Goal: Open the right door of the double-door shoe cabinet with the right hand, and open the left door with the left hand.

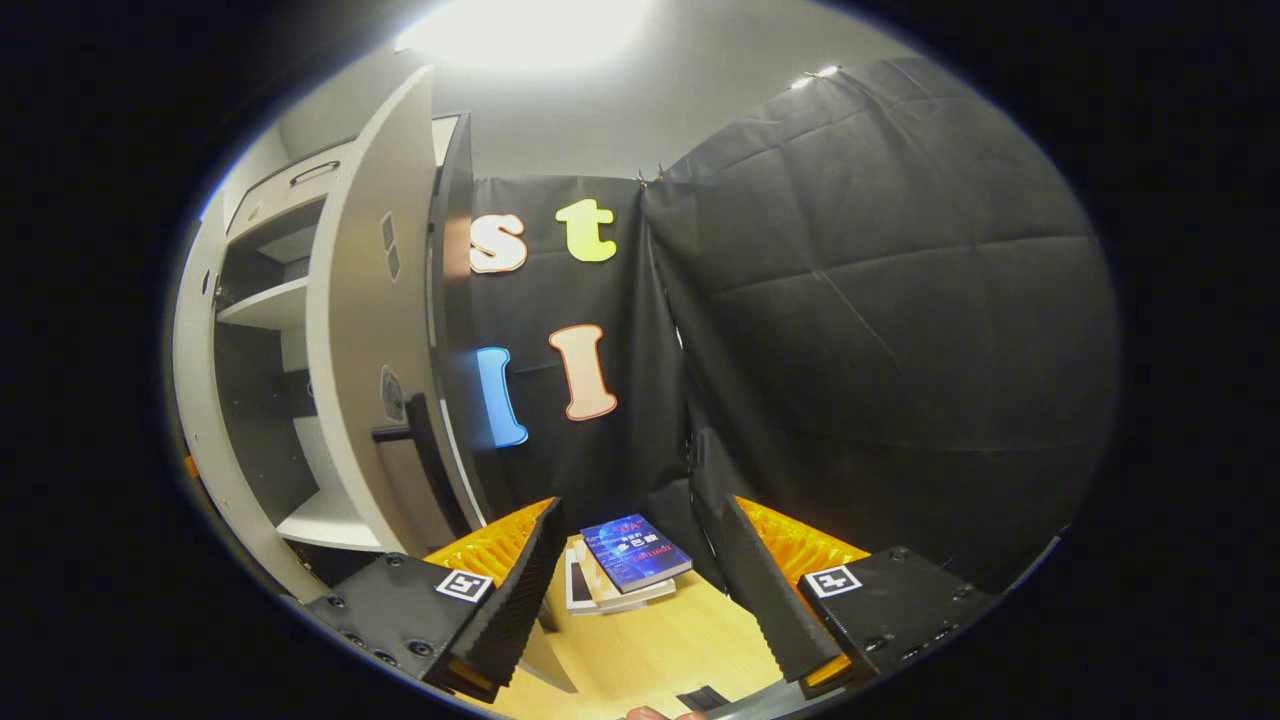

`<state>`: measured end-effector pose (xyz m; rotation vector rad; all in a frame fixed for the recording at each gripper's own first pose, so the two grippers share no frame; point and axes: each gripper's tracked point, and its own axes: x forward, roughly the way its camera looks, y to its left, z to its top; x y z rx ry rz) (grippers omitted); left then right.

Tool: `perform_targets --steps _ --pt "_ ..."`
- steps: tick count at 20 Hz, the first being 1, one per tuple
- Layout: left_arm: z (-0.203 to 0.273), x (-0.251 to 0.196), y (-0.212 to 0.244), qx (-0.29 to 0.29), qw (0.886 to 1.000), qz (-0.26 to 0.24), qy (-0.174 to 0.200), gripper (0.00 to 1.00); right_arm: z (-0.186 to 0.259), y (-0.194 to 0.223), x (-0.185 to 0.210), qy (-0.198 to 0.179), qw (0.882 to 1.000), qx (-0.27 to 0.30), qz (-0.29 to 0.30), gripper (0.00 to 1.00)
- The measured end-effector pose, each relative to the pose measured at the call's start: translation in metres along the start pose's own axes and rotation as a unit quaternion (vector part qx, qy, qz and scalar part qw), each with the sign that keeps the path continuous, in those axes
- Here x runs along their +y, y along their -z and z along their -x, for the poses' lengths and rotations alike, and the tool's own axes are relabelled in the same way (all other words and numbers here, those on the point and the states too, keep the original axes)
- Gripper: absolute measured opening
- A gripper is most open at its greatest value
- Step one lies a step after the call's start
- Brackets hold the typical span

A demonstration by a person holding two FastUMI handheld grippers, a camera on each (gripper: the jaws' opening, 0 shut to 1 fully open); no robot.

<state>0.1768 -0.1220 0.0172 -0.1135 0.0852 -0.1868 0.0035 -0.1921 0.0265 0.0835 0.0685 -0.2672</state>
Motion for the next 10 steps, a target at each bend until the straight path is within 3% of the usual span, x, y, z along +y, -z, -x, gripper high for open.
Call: perform_targets --steps 10 --pt "0.028 0.057 -0.008 -0.012 1.0 -0.008 -0.024 0.01 0.03 0.028 0.031 -0.033 0.999 0.028 -0.007 0.98"
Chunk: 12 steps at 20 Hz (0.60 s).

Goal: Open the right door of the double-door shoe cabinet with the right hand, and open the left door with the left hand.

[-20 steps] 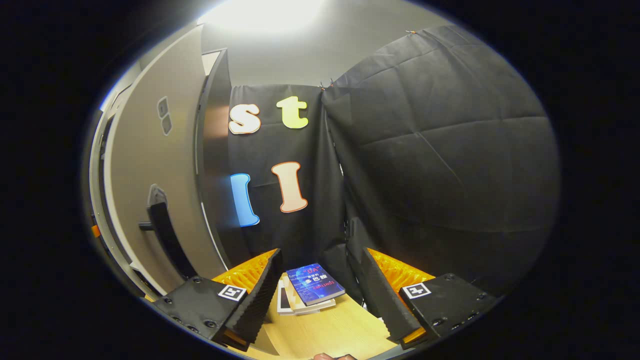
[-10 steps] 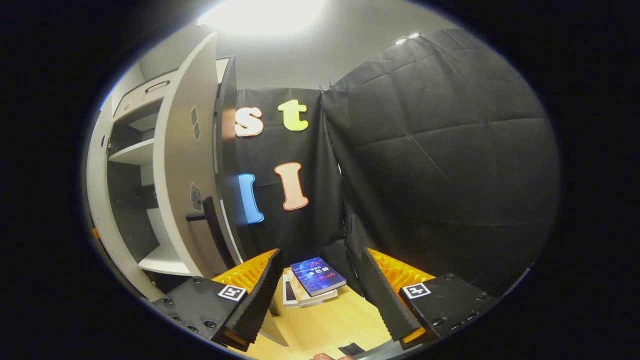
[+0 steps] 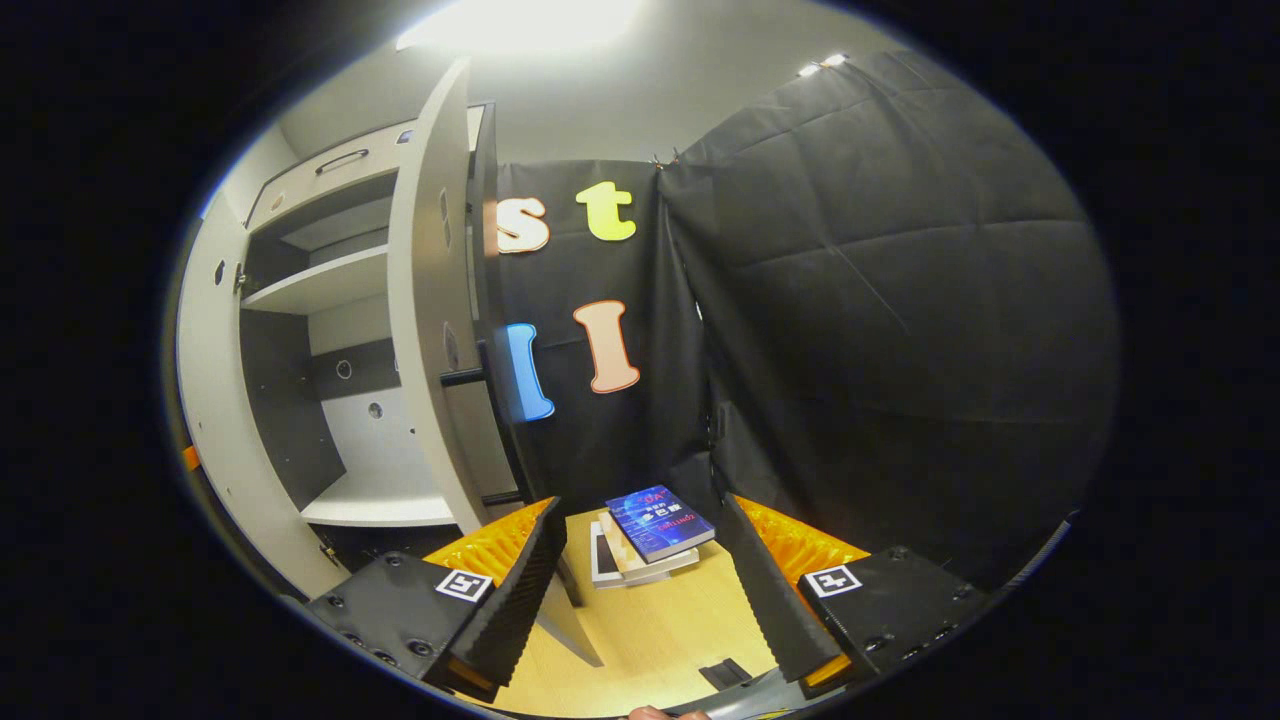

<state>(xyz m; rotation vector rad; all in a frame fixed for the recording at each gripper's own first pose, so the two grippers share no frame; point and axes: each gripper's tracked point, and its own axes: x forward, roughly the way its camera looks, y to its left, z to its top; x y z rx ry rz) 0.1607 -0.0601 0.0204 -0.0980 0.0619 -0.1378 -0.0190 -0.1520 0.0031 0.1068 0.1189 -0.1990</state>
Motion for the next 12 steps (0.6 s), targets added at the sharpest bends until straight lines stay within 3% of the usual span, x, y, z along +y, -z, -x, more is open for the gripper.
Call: perform_targets --steps 5,8,10,12 --pt "0.008 0.04 -0.004 -0.009 1.0 0.002 -0.014 0.01 0.013 -0.004 0.006 -0.004 1.0 -0.007 0.007 0.98" --pt "0.012 0.082 -0.013 -0.015 0.999 -0.022 -0.039 0.01 0.023 -0.001 0.005 0.001 1.0 -0.006 0.001 0.98" --pt "0.014 0.068 -0.018 -0.018 1.0 -0.002 -0.006 0.01 0.029 0.002 0.008 -0.001 1.0 -0.002 -0.003 0.98" --pt "0.016 0.07 -0.016 -0.017 1.0 -0.011 -0.006 0.01 0.035 0.001 0.012 -0.003 1.0 0.0 -0.002 0.98"
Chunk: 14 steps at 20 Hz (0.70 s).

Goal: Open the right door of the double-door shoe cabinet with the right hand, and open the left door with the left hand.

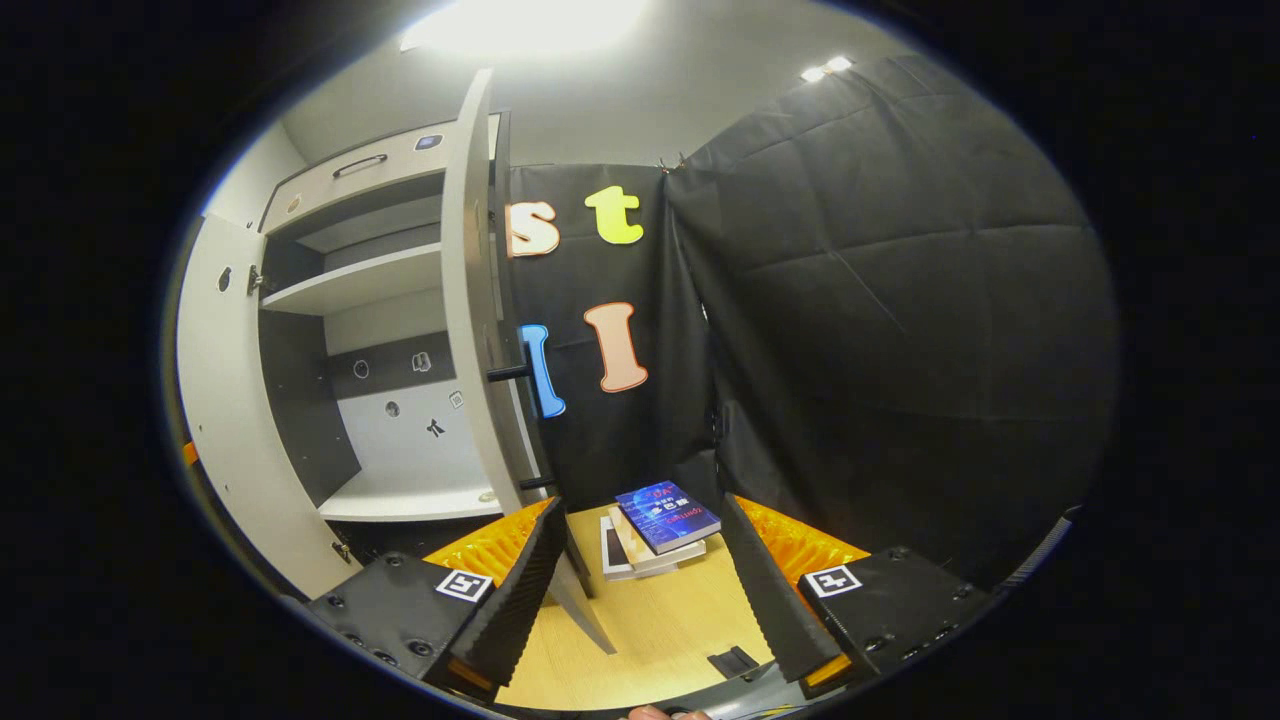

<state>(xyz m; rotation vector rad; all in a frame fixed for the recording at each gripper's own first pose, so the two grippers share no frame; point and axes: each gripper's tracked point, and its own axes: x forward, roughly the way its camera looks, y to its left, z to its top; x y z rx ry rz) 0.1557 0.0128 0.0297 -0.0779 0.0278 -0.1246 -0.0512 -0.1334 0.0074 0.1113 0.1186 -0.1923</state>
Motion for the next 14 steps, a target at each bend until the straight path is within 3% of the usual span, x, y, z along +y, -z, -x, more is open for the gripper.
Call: perform_targets --steps 7,12,14 --pt "0.026 0.001 0.0 0.008 0.999 0.012 -0.044 0.0 -0.003 -0.014 0.02 -0.051 0.999 0.001 -0.011 0.98" --pt "0.061 -0.003 -0.009 0.022 0.995 0.017 -0.094 0.01 -0.011 -0.046 0.001 -0.077 0.997 -0.019 -0.024 0.97" --pt "0.075 -0.012 -0.018 0.021 0.994 -0.002 -0.111 0.01 -0.014 -0.052 -0.004 -0.082 0.996 -0.021 -0.031 0.98"
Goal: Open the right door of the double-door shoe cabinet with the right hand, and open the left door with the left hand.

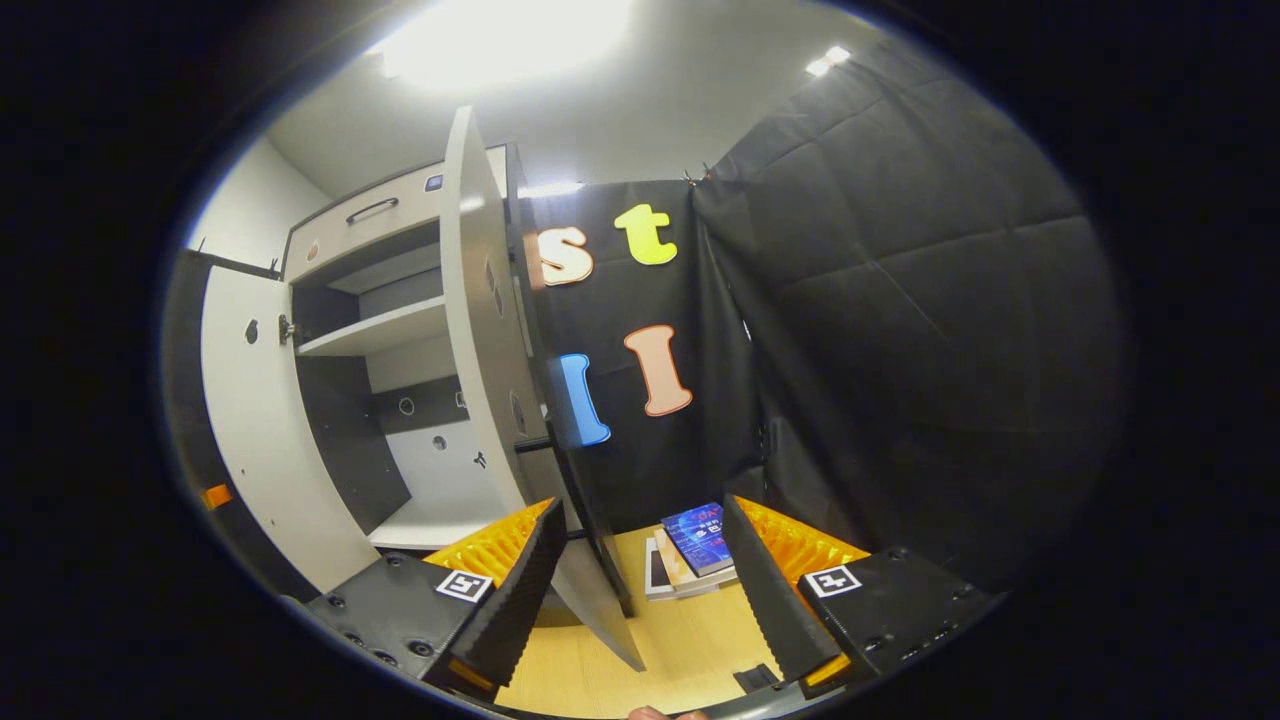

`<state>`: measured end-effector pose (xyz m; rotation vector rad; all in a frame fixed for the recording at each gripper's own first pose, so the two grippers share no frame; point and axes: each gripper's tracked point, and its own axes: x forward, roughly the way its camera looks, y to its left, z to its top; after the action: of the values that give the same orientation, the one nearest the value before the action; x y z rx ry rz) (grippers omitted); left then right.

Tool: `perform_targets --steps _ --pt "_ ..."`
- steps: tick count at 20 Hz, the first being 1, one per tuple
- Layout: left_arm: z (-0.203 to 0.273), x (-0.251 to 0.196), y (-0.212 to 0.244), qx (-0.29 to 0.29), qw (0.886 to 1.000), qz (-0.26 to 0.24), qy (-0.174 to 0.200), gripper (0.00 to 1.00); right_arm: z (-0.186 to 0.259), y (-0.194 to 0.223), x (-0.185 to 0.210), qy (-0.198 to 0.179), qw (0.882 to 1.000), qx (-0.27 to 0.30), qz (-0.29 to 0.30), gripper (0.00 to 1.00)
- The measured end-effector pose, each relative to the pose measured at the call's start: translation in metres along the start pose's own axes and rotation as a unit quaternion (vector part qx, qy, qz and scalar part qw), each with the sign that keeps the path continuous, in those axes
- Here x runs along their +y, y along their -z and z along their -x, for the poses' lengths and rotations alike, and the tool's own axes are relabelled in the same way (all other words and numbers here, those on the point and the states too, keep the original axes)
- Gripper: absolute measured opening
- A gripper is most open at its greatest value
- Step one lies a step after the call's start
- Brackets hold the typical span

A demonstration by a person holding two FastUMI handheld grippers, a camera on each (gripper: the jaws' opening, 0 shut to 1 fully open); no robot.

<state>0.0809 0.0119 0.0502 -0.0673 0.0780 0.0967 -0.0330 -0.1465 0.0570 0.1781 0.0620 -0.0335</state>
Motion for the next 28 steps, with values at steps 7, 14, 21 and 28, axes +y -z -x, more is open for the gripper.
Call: perform_targets --steps 7,14,21,28 --pt "0.036 -0.043 -0.006 -0.022 0.997 -0.072 -0.022 0.76 -0.001 0.001 0.026 -0.032 0.999 -0.011 -0.02 0.97" --pt "0.05 -0.112 0.002 -0.046 0.997 -0.062 0.031 0.96 0.01 0.038 0.062 -0.061 0.998 0.006 -0.003 0.98" --pt "0.053 -0.139 0.045 -0.009 0.999 0.001 0.046 0.95 0.027 0.072 0.095 -0.066 0.996 0.003 0.053 0.98" --pt "0.075 -0.104 0.089 0.012 0.998 0.054 -0.026 0.95 0.043 0.113 0.108 -0.058 0.996 0.018 0.067 0.98"
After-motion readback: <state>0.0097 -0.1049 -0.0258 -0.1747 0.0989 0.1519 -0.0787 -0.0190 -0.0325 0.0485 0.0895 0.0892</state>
